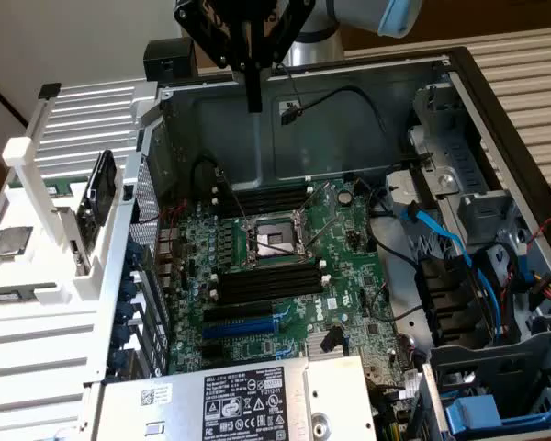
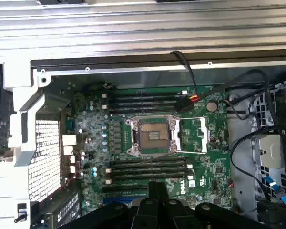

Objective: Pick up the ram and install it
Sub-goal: 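Reach for the ram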

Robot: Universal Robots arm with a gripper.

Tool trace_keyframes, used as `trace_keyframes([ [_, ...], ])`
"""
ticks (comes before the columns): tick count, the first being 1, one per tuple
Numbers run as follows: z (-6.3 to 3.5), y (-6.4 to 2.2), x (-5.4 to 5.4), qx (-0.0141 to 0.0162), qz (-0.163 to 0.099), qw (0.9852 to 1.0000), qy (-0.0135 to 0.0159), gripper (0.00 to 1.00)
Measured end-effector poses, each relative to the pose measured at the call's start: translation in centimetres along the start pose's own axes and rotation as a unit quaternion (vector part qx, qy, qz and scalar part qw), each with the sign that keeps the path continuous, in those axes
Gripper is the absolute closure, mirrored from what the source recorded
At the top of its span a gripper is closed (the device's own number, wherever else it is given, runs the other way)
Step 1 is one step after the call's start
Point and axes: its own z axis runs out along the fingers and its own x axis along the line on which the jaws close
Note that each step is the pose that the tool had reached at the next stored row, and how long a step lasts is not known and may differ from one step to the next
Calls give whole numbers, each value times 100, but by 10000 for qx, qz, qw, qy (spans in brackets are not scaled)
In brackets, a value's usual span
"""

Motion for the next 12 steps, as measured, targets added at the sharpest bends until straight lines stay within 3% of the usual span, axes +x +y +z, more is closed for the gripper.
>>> trace_keyframes([
  [12,0,0,1,1,0,10000,0,90],
])
